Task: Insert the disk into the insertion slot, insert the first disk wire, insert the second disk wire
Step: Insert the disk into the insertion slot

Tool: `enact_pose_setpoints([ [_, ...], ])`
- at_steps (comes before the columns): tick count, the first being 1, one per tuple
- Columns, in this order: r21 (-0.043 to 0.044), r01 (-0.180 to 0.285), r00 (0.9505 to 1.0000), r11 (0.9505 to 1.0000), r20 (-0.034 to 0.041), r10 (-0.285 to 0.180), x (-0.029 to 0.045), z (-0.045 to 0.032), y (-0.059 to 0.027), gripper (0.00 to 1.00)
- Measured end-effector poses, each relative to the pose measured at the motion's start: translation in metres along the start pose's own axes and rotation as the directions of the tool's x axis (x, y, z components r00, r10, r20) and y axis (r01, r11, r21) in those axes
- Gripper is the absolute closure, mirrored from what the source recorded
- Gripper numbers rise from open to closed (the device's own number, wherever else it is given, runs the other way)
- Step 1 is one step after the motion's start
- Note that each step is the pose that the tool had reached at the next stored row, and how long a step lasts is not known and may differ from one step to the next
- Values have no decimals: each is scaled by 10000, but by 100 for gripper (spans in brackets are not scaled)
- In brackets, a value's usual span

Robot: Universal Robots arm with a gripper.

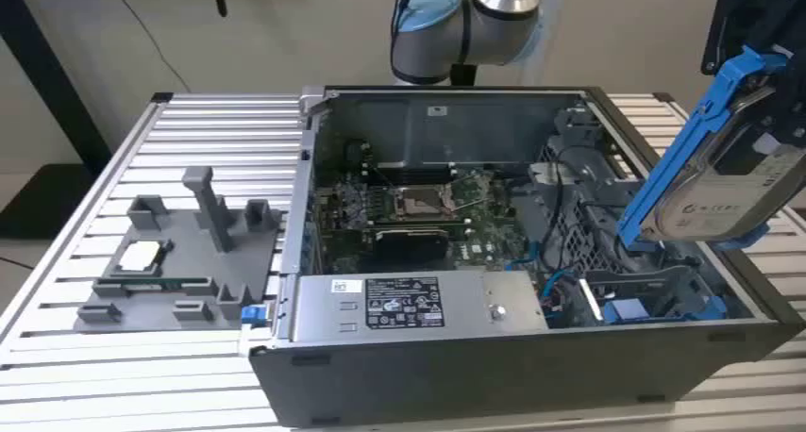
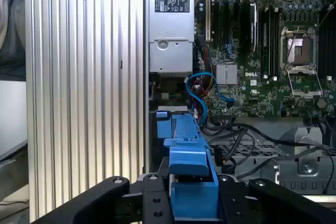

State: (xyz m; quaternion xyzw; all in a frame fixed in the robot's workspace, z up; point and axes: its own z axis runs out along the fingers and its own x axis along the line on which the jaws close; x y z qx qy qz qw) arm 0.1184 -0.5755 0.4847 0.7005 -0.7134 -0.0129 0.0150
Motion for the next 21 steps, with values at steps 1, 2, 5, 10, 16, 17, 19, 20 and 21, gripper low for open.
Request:
enact_pose_setpoints([
  [1,0,0,10000,10000,0,0,0,0,0,67],
  [2,0,0,10000,10000,1,0,0,0,0,67],
  [5,0,0,10000,10000,0,0,0,0,0,67],
  [10,0,0,10000,10000,-1,0,0,1,0,67],
  [16,0,0,10000,10000,-21,0,0,48,-2,67],
  [17,2,-1,10000,10000,-26,1,0,64,-3,67],
  [19,2,-1,10000,10000,-33,1,0,98,-4,67],
  [20,2,-1,10000,10000,-45,1,0,113,-5,67],
  [21,2,-1,10000,10000,-53,1,0,130,-5,67],
])
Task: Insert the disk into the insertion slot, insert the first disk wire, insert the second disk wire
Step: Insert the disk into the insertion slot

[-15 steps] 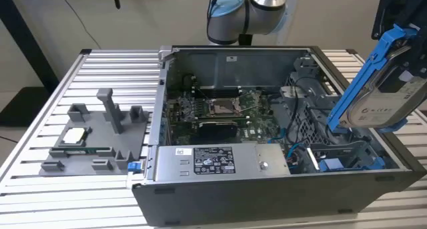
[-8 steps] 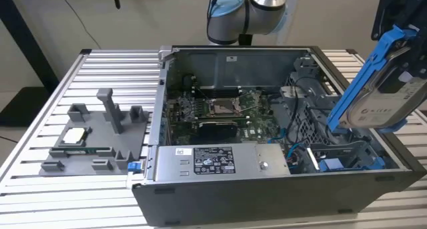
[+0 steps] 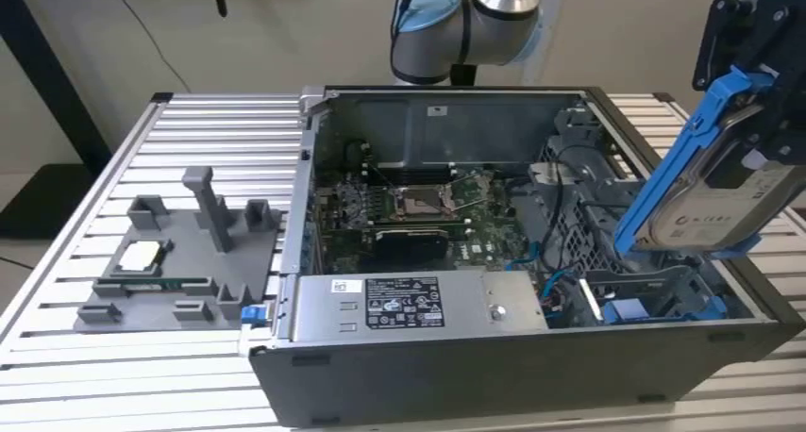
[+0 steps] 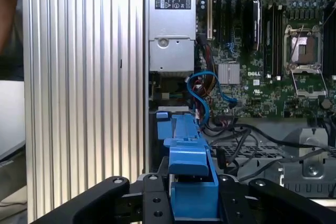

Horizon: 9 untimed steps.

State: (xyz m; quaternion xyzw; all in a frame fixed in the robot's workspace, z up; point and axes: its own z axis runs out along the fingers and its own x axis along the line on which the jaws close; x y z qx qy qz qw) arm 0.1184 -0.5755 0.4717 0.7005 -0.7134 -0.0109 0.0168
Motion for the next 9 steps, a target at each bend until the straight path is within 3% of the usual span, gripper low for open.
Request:
enact_pose_setpoints([
  [9,6,-1,10000,10000,-5,1,-1,145,-5,67],
])
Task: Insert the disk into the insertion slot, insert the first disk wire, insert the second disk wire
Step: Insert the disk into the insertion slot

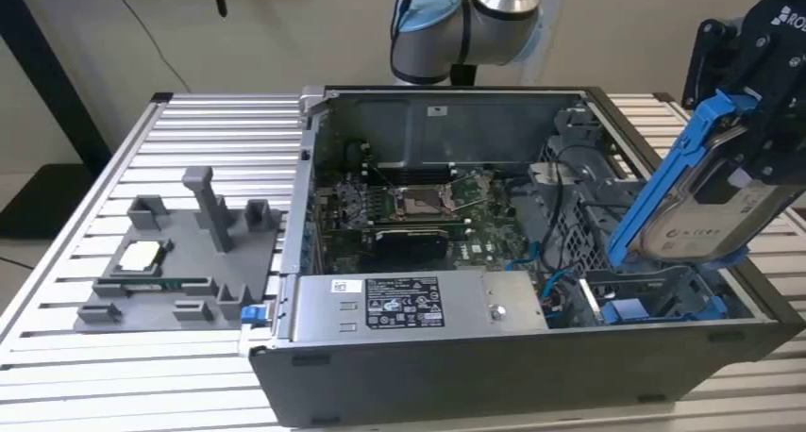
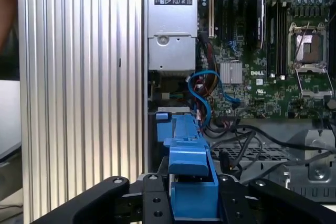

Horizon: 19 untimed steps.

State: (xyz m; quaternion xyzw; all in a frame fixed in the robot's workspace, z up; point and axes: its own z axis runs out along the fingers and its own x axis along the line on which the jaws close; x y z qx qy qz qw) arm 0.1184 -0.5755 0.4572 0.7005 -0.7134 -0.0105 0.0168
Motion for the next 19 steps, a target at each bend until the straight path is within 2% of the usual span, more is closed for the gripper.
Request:
enact_pose_setpoints([
  [6,11,1,10000,10000,6,-1,-1,105,-4,67],
  [19,14,3,10000,10000,88,-3,-3,302,-21,67],
])
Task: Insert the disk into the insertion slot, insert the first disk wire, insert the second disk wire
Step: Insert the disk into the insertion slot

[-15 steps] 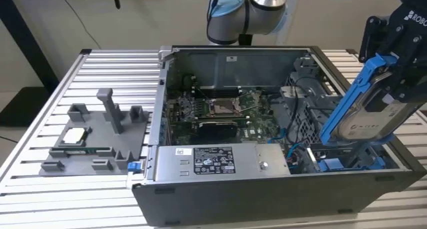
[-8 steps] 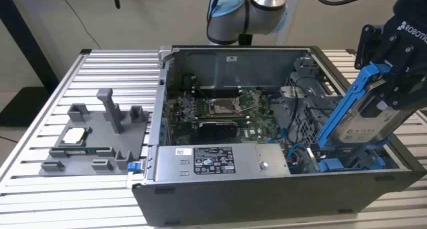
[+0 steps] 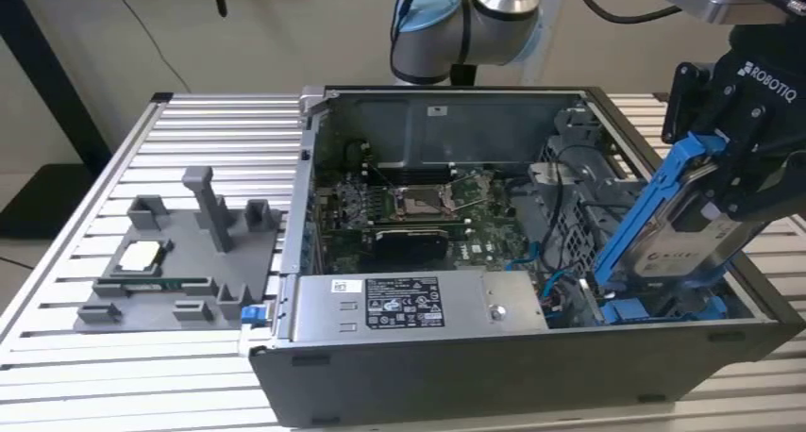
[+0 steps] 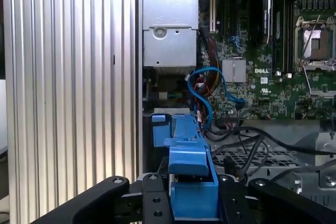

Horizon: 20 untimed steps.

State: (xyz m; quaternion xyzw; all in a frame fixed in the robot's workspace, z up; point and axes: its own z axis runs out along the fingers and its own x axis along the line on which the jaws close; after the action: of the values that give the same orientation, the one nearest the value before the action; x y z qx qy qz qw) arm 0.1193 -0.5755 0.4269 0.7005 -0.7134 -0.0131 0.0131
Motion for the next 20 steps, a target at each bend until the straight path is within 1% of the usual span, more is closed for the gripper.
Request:
enact_pose_setpoints([
  [11,-1,1,10000,10000,39,-1,-1,135,-37,67],
  [20,0,4,9999,10000,109,-4,-1,264,-42,67],
])
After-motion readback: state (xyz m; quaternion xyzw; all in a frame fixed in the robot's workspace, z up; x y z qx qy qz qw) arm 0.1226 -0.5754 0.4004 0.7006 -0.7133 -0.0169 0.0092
